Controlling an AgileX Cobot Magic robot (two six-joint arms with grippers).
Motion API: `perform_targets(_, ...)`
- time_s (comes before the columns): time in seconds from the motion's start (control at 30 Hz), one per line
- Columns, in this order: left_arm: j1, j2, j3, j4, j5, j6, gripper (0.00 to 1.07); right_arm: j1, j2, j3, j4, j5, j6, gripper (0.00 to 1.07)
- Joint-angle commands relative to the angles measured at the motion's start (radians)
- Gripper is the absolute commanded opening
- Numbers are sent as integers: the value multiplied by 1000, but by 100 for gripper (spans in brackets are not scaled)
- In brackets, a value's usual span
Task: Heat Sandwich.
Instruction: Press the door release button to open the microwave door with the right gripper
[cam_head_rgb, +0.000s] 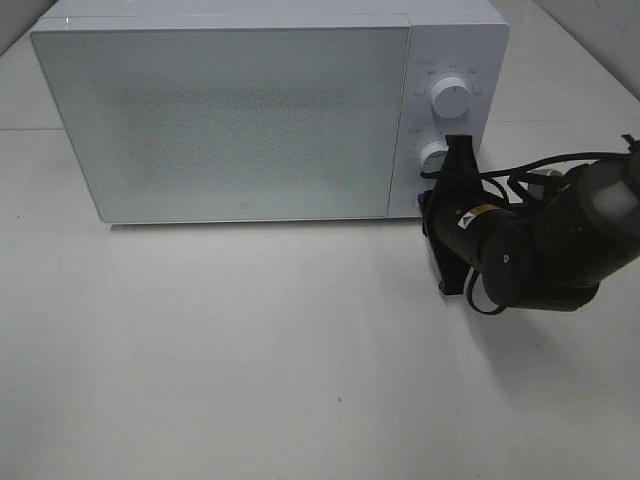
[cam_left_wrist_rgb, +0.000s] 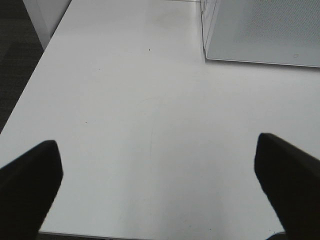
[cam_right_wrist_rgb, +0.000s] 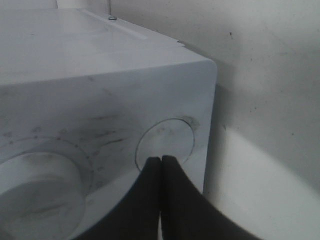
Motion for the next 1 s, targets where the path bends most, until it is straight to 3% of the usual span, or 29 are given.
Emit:
perform_targets(0.03,2,-16,2,-10,-14,-2,100,-8,27,-36,-1,3,-18,0)
perform_targets(1.0,2,-16,2,-10,-14,-2,100,-40,53,-62,-12,-147,-17,0)
